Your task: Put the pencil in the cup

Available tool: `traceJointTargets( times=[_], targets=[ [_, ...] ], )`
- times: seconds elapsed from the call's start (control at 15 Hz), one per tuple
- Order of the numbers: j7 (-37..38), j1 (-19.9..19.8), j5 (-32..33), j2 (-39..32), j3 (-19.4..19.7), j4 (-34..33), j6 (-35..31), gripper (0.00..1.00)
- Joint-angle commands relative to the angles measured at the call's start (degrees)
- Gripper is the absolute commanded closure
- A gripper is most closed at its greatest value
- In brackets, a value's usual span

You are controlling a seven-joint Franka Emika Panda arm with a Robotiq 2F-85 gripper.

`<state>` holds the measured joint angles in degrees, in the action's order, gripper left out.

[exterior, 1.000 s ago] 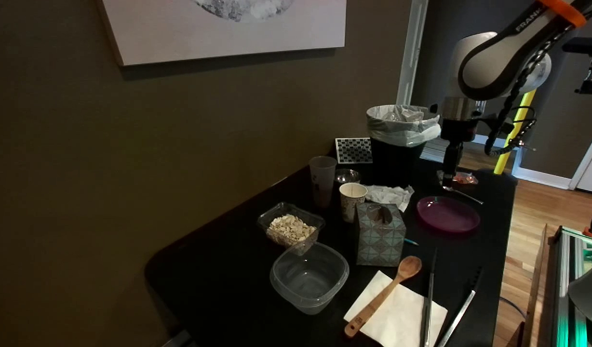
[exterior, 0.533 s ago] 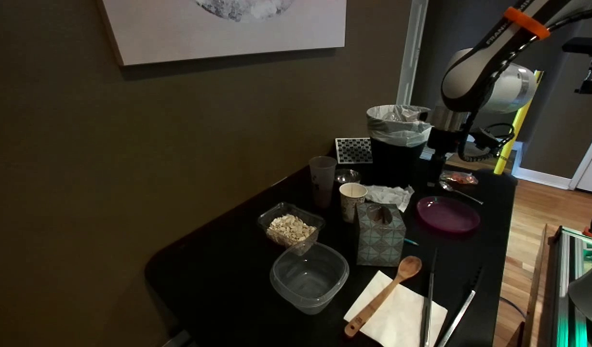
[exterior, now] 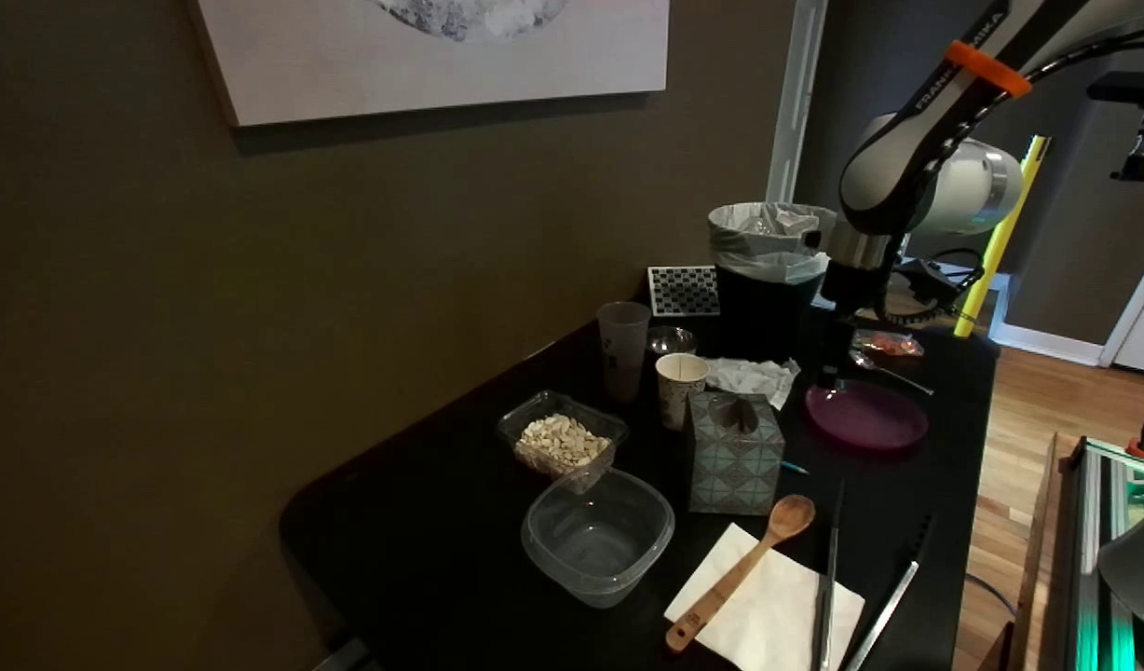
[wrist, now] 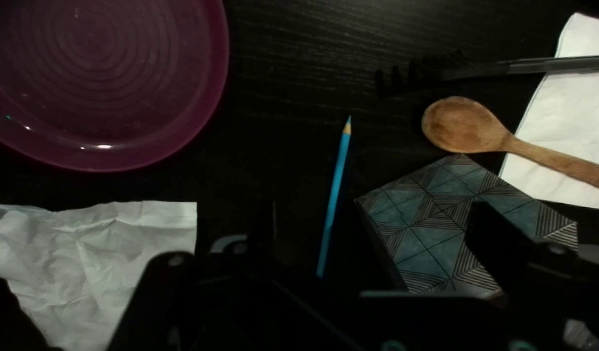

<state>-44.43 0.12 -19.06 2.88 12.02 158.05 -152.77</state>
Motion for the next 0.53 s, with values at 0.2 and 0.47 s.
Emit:
traceJointTargets(
  times=[0.2,0.47],
  targets=[
    [2.8,-3.9,-3.4,-8.9,-2.4,-2.5,-3.1,0.00],
    [7.5,-2.3,-6.2,-15.2,-2.3,-4.6,-10.3,0.00]
  ],
)
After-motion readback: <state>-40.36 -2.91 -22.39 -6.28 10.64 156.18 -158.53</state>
